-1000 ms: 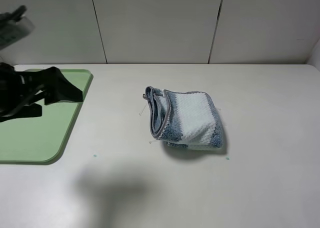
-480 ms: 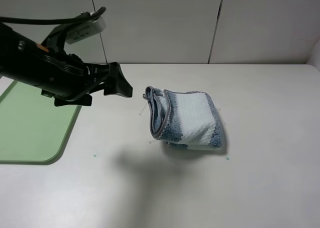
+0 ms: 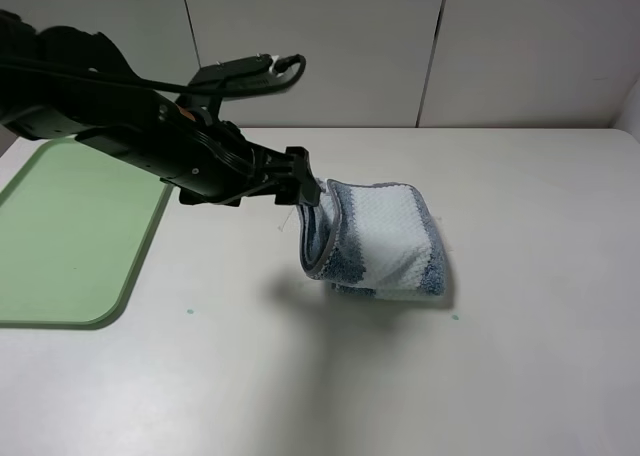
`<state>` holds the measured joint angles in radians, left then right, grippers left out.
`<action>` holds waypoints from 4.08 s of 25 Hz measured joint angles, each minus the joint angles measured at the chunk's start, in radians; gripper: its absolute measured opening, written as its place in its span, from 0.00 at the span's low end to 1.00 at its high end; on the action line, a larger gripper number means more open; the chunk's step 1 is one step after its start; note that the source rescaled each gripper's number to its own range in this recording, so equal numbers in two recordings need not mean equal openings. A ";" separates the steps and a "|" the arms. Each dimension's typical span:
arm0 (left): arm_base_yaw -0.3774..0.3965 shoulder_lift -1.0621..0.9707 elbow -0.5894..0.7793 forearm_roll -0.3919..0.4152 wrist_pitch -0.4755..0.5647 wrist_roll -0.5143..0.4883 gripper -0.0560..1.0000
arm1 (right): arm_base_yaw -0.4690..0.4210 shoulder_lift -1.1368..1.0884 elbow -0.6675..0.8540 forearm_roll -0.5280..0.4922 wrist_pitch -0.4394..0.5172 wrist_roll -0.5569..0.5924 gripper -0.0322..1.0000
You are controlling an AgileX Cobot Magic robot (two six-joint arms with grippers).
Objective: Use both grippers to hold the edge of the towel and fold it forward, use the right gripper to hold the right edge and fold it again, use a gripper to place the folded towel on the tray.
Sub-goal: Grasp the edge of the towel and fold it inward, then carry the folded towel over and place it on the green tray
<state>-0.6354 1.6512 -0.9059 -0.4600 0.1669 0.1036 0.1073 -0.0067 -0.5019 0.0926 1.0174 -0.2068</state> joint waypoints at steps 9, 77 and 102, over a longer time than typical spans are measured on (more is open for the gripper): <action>-0.069 0.157 -0.106 -0.040 -0.002 0.013 1.00 | 0.000 0.000 0.000 0.000 0.000 0.000 1.00; -0.163 0.581 -0.411 -0.093 0.018 0.023 0.27 | 0.000 0.000 0.000 0.000 0.000 0.000 1.00; 0.087 0.405 -0.392 0.260 0.367 0.023 0.25 | 0.000 0.000 0.000 0.000 0.000 0.000 1.00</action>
<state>-0.5482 2.0559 -1.2980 -0.2001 0.5335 0.1261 0.1073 -0.0067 -0.5019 0.0926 1.0174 -0.2068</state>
